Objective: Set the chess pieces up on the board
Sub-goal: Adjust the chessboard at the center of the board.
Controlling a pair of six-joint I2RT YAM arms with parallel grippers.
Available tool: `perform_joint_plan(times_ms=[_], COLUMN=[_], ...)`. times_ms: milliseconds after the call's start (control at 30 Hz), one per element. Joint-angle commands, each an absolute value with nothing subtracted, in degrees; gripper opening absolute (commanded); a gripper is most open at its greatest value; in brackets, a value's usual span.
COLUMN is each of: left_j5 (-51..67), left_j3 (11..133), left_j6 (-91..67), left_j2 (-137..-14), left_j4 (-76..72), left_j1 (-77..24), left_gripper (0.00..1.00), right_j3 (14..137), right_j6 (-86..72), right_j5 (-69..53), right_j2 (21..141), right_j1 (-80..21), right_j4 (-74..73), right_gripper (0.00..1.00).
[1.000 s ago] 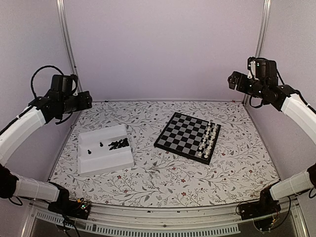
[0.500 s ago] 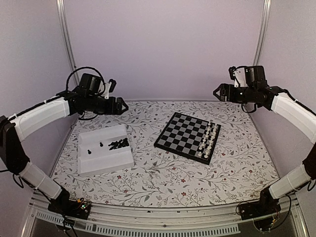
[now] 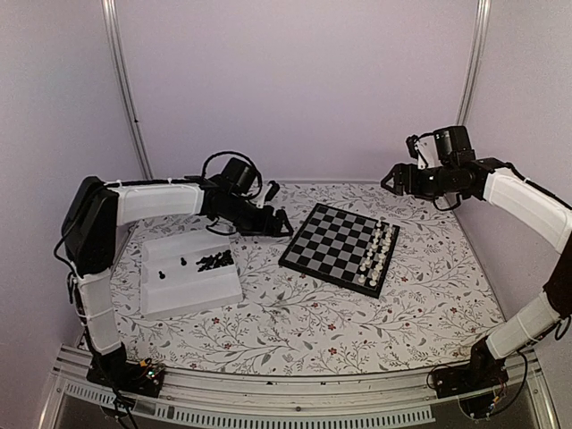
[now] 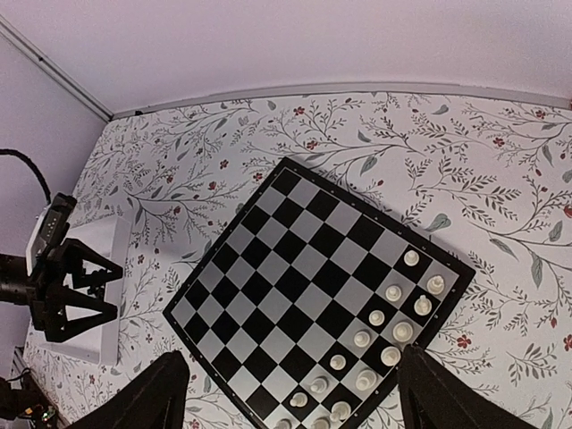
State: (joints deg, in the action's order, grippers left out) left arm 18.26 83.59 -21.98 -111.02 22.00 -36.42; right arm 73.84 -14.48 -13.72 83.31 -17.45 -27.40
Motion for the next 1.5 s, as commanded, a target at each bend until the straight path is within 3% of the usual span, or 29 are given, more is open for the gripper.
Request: perform_joint_plan(times_ms=[0,633,1100,1467], left_j5=[19.67,20.98,24.86,21.34], left_j3=[90.3,95.09,93.96,92.52], left_j6=[-24.16,-24.8,-23.14,-19.06], left_j2=[-117.01,-128.46,-125.53,-121.64], left_j4=[22.69,22.93,24.56,27.17], left_j1=[-37.35,-39.32,-45.46,-53.27], left_gripper=[0.88,0.84,0.79,0.76], right_j3=[73.23,75.84,77.65,86.28], right_j6=[-15.19,-13.74,-13.33,-16.65], right_j5=[-15.37,-16.87,-17.8,-19.48], right_j2=[84.95,92.55,96.79,108.05], right_j1=[-17.22,-17.18,-17.23,-17.3], right_j4=[-29.6,-33.66,-32.42,-29.89], right_gripper=[0.84,0.77,0.73,0.68])
